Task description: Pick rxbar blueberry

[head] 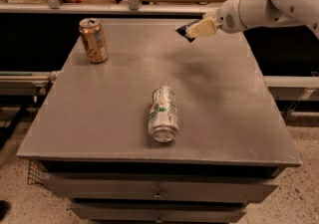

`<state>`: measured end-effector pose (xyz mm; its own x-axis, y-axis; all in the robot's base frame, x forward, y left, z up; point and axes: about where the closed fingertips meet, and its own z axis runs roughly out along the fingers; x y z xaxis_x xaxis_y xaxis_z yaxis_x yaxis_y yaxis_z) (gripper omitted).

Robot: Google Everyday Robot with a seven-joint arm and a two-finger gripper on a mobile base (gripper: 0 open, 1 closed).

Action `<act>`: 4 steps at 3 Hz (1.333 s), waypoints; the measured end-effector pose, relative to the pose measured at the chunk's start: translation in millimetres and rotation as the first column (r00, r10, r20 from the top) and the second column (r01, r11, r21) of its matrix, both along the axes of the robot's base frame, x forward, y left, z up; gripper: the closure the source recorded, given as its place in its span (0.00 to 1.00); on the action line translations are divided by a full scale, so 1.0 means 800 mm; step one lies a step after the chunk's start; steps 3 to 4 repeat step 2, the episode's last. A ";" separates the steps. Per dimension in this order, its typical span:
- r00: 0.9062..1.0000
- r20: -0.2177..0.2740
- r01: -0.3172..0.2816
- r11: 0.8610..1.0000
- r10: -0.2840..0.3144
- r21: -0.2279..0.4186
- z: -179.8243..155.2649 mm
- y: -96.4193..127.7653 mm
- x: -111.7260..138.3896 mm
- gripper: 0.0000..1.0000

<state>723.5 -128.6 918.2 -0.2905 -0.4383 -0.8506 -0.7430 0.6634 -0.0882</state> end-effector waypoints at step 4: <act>0.995 0.037 -0.094 0.992 0.091 0.084 0.037 -0.005 -0.058 1.00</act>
Offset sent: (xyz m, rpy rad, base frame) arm -0.0371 -0.0022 0.0246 0.0618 -0.0282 0.0766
